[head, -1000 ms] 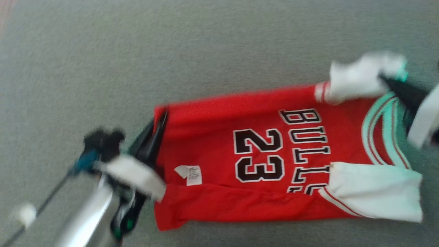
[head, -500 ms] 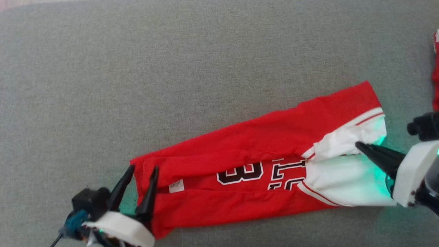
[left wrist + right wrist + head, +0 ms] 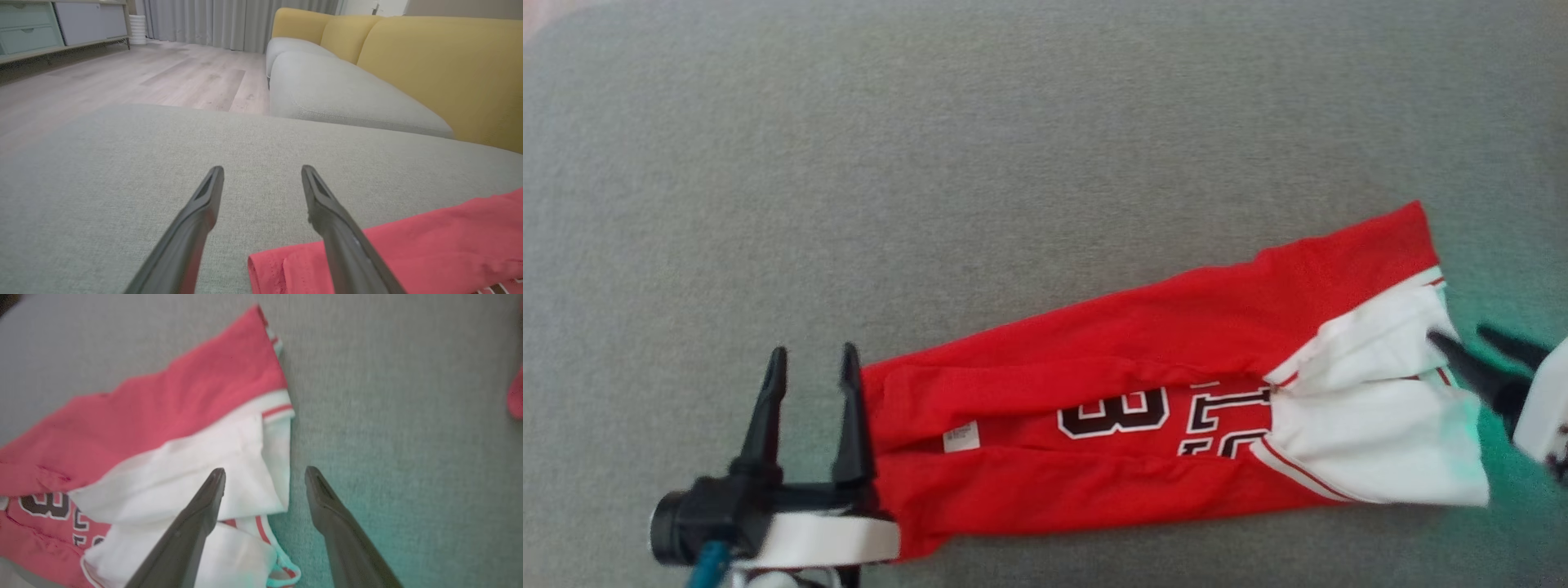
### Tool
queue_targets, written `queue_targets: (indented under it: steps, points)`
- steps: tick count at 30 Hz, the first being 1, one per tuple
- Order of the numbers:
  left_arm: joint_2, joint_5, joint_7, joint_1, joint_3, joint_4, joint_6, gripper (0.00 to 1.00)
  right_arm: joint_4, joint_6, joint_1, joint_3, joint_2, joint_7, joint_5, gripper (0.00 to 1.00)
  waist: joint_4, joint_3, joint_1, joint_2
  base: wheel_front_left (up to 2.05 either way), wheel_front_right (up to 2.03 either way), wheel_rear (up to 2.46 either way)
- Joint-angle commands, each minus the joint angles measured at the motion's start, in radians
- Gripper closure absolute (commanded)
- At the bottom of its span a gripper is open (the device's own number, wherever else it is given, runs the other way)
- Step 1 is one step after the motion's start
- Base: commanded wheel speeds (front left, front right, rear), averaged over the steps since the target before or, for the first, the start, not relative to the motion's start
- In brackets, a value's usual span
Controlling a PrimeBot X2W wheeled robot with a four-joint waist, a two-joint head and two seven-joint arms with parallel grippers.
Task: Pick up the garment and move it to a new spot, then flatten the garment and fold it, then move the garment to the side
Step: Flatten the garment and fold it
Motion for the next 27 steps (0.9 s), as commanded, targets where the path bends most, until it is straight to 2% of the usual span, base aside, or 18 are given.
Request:
queue_targets:
  steps: [1, 4, 8, 15, 20, 21, 22, 23, 24, 27]
  points:
    - [0.000, 0.030, -0.011, -0.003, 0.051, -0.041, 0.008, 0.00, -0.020, 0.008, 0.015, -0.009, -0.021, 0.020, -0.020, 0.00, 0.010, 0.008, 0.0000, -0.0001, 0.00, 0.00, 0.00]
    - [-0.048, 0.128, -0.012, 0.001, 0.056, -0.070, -0.010, 0.00, -0.001, 0.008, 0.033, -0.028, 0.007, 0.104, -0.059, 0.00, 0.031, 0.018, 0.0000, -0.0001, 0.00, 0.00, 0.00]
    - [-0.114, 0.203, -0.012, 0.024, 0.078, -0.091, -0.052, 0.00, -0.017, 0.008, 0.065, -0.045, 0.038, 0.204, -0.072, 0.00, 0.054, 0.028, 0.0000, -0.0001, 0.00, 0.00, 0.00]
    - [-0.198, 0.278, -0.012, 0.047, 0.132, -0.093, -0.141, 0.00, -0.049, 0.008, 0.097, -0.048, 0.116, 0.334, -0.073, 0.00, 0.086, 0.030, 0.0000, -0.0001, 0.00, 0.00, 0.00]
    - [-0.237, 0.305, -0.012, 0.063, 0.182, -0.092, -0.194, 0.00, -0.120, 0.008, 0.138, -0.050, 0.139, 0.407, -0.055, 0.00, 0.102, 0.029, 0.0000, -0.0001, 0.00, 0.00, 0.00]
    - [-0.242, 0.306, -0.012, 0.065, 0.187, -0.091, -0.201, 0.00, -0.133, 0.008, 0.141, -0.048, 0.139, 0.410, -0.056, 0.05, 0.103, 0.030, 0.0000, -0.0001, 0.00, 0.00, 0.00]
    - [-0.245, 0.308, -0.012, 0.067, 0.190, -0.088, -0.208, 0.00, -0.143, 0.008, 0.143, -0.048, 0.139, 0.409, -0.060, 0.31, 0.104, 0.030, 0.0000, -0.0001, 0.00, 0.00, 0.00]
    - [-0.248, 0.310, -0.012, 0.068, 0.193, -0.085, -0.214, 0.00, -0.151, 0.008, 0.143, -0.045, 0.137, 0.405, -0.067, 0.77, 0.105, 0.031, 0.0000, -0.0001, 0.00, 0.00, 0.00]
    - [-0.251, 0.312, -0.012, 0.069, 0.194, -0.080, -0.221, 0.00, -0.160, 0.008, 0.140, -0.038, 0.133, 0.397, -0.070, 1.00, 0.105, 0.032, 0.0000, -0.0001, 0.00, 0.00, 0.00]
    - [-0.255, 0.318, -0.012, 0.068, 0.201, -0.068, -0.235, 0.00, -0.165, 0.008, 0.125, -0.028, 0.126, 0.342, -0.077, 1.00, 0.102, 0.030, 0.0000, -0.0001, 0.00, 0.00, 0.00]
